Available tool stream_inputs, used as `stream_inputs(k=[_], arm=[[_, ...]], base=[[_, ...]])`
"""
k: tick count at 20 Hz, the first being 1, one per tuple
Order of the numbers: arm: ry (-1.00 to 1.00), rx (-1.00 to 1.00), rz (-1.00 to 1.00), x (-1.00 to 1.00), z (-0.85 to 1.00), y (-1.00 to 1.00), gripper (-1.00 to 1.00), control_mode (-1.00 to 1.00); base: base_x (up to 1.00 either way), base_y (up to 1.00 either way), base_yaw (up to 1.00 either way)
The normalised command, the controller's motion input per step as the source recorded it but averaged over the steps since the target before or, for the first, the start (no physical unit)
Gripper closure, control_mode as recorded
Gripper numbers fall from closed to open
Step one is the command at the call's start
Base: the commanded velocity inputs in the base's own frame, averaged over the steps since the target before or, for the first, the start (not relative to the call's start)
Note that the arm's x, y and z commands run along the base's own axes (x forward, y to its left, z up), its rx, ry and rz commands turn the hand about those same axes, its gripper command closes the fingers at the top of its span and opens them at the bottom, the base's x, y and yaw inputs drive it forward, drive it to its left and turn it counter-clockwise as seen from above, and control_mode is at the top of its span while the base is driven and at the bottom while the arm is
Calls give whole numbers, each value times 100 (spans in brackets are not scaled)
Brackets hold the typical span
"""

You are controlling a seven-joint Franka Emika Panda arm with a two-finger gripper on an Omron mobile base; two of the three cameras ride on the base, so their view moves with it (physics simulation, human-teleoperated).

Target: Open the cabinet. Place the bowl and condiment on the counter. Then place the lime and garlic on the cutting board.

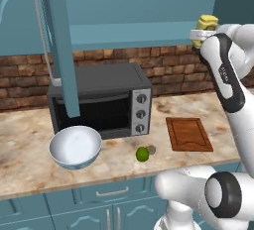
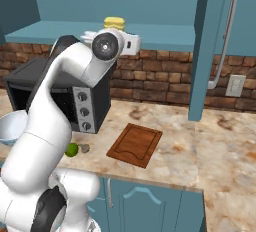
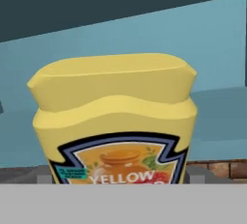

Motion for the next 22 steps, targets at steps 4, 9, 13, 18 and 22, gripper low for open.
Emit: stream_inputs(k=[4, 9, 13, 18, 22], arm=[[0, 0, 17, -100, 0, 0, 100, -100], [0, 0, 22, -100, -11, 0, 100, -100], [0, -3, 32, -84, -89, 19, 100, -100], [1, -15, 38, -2, -100, 43, 100, -100], [0, -7, 36, 45, -99, 24, 100, -100]], base=[[0, 0, 0], [0, 0, 0], [0, 0, 0], [0, 0, 0], [0, 0, 0]])
